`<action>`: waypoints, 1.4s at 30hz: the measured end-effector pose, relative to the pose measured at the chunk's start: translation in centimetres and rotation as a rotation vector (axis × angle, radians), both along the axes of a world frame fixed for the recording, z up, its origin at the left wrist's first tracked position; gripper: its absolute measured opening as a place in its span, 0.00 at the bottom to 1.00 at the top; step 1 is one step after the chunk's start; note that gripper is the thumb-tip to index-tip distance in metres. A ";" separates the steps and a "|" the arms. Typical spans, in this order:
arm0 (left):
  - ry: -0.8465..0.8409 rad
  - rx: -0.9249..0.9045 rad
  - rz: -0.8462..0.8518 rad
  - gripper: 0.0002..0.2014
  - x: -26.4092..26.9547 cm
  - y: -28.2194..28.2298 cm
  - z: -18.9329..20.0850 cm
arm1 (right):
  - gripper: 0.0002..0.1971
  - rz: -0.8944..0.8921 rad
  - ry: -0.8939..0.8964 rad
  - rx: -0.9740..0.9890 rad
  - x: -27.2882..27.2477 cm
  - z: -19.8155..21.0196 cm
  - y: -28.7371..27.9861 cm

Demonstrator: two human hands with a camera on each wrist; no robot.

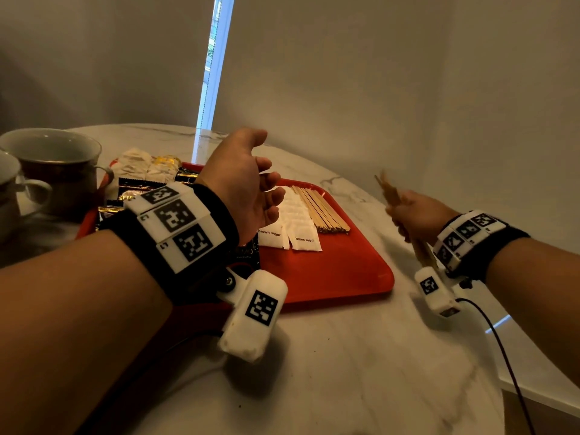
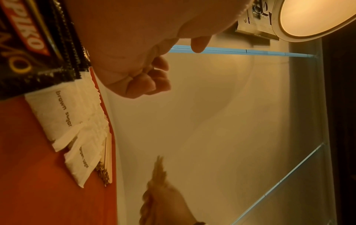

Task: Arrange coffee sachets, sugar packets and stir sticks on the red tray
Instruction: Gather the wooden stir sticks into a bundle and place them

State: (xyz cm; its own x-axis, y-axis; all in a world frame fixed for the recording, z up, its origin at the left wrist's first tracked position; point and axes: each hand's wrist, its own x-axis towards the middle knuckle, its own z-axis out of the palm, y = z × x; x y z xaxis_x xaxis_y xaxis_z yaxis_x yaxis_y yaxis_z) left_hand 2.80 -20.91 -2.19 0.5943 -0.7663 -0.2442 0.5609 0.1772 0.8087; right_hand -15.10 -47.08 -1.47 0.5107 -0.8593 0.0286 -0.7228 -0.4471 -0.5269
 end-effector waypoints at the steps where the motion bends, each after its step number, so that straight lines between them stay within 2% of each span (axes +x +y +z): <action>1: 0.000 0.002 -0.003 0.18 0.0 0.0 0.0 | 0.10 0.002 -0.119 0.014 0.5 0.5 0.8; 4: -0.039 0.004 -0.027 0.17 -0.2 -0.1 0.0 | 0.14 0.099 -0.268 0.114 2.2 2.1 4.5; 7: -0.196 0.013 -0.077 0.15 -0.6 -0.1 0.0 | 0.14 0.394 -0.234 0.341 3.9 3.2 9.2; 10: -0.407 -0.059 -0.184 0.24 -0.8 -0.2 -0.2 | 0.15 0.672 -0.248 0.610 5.7 3.0 12.7; 12: -0.515 -0.097 -0.205 0.22 -0.9 -0.1 -0.2 | 0.12 0.777 -0.244 0.757 6.6 2.7 13.8; 14: -0.580 -0.100 -0.189 0.17 -0.8 0.0 -0.2 | 0.17 0.842 -0.211 0.824 7.2 2.6 14.1; 16: -0.606 -0.124 -0.162 0.10 -0.7 -0.1 -0.2 | 0.23 0.864 -0.232 0.852 7.4 2.4 14.0; 17: -0.608 -0.141 -0.153 0.07 -0.8 -0.1 -0.3 | 0.22 0.878 -0.259 0.868 7.5 2.2 13.9; 19: -0.607 -0.161 -0.139 0.04 -0.7 -0.3 -0.5 | 0.13 0.911 -0.339 0.889 7.6 1.6 13.8; 20: -0.602 -0.170 -0.133 0.03 -0.9 -0.4 -0.6 | 0.09 0.914 -0.392 0.897 7.7 1.2 13.8; 23: -0.610 -0.161 -0.086 0.04 -1.1 -0.5 -0.9 | 0.14 0.896 -0.546 0.922 7.6 -0.2 13.8; 26: -0.591 -0.165 -0.021 0.09 -1.3 -0.8 -1.2 | 0.16 0.881 -0.617 0.907 7.2 -1.0 13.5; 28: -0.560 -0.152 0.027 0.12 -1.5 -1.0 -1.3 | 0.16 0.861 -0.609 0.905 7.0 -1.3 13.0; 31: -0.496 -0.185 0.067 0.05 -1.9 -0.8 -0.9 | 0.10 0.842 -0.519 0.886 6.7 -1.7 12.5; 35: -0.426 -0.251 0.106 0.04 -2.4 -0.5 -0.4 | 0.10 0.817 -0.437 0.834 6.7 -2.2 13.0; 38: -0.412 -0.290 0.074 0.06 -2.5 -0.5 -0.4 | 0.11 0.809 -0.443 0.814 6.5 -2.2 13.7; 42: -0.381 -0.330 -0.051 0.03 -2.1 -0.1 -0.6 | 0.10 0.820 -0.434 0.924 6.1 -2.3 13.8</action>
State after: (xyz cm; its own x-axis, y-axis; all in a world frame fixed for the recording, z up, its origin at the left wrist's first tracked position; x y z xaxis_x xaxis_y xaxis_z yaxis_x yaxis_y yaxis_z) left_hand 0.73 -21.02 -2.79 0.5535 -0.7967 0.2426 0.2517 0.4377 0.8631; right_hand -9.04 -33.28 -3.73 0.9896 -0.0959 -0.1068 -0.1095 -0.0233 -0.9937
